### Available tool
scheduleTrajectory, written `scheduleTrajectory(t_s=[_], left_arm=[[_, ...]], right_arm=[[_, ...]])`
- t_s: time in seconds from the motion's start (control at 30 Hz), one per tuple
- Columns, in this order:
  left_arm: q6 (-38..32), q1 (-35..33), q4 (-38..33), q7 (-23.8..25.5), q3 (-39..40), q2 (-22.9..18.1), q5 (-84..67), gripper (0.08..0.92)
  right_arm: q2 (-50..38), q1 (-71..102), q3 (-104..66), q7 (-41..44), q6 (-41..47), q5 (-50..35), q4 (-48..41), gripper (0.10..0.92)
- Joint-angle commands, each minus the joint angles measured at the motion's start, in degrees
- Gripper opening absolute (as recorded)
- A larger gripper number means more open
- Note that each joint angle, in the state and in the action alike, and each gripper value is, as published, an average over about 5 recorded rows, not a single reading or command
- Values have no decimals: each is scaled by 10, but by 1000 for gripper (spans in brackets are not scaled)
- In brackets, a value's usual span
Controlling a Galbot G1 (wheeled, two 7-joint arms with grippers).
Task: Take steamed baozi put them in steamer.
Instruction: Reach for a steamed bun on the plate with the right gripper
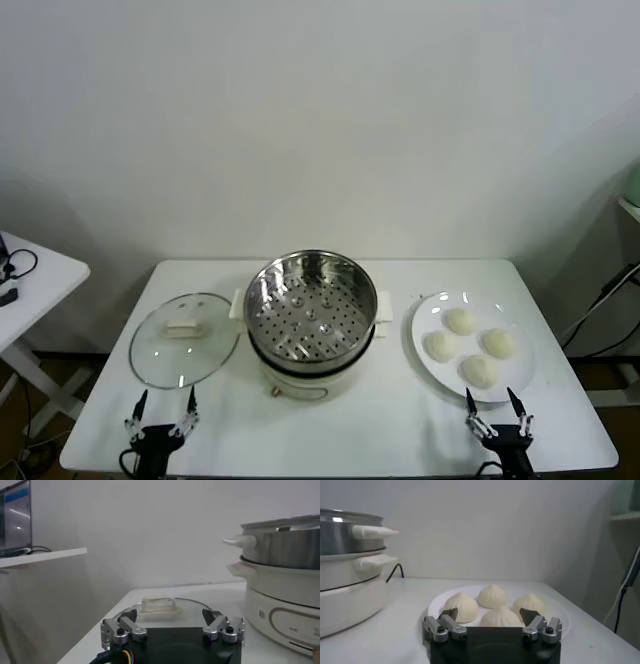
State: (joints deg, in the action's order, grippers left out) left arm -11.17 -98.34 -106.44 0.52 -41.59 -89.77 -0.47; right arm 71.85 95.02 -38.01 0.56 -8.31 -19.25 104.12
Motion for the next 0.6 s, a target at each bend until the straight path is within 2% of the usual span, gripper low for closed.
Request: scheduleTrajectory(t_s=[0.03,0.2,0.33,0.47,0.6], left_arm=[[0,-5,-6,1,-1,0,3,823],[-4,-10,-10,1,-3,3,4,823],[-9,-14,-12,1,-3,5,5,823],[-14,-17,-14,1,-1,6,6,823],[-19,-19,-14,1,2,6,12,823]], right_arm=[[-70,-50,-19,-7,143,-83,81,823],[-153,-113,-25,1,218,-141,83,823],[-226,-173,-13,34,266,-153,68,823],[-307,-234,11,91,312,-150,32,823],[-402,-274,43,189,347,-107,-5,823]])
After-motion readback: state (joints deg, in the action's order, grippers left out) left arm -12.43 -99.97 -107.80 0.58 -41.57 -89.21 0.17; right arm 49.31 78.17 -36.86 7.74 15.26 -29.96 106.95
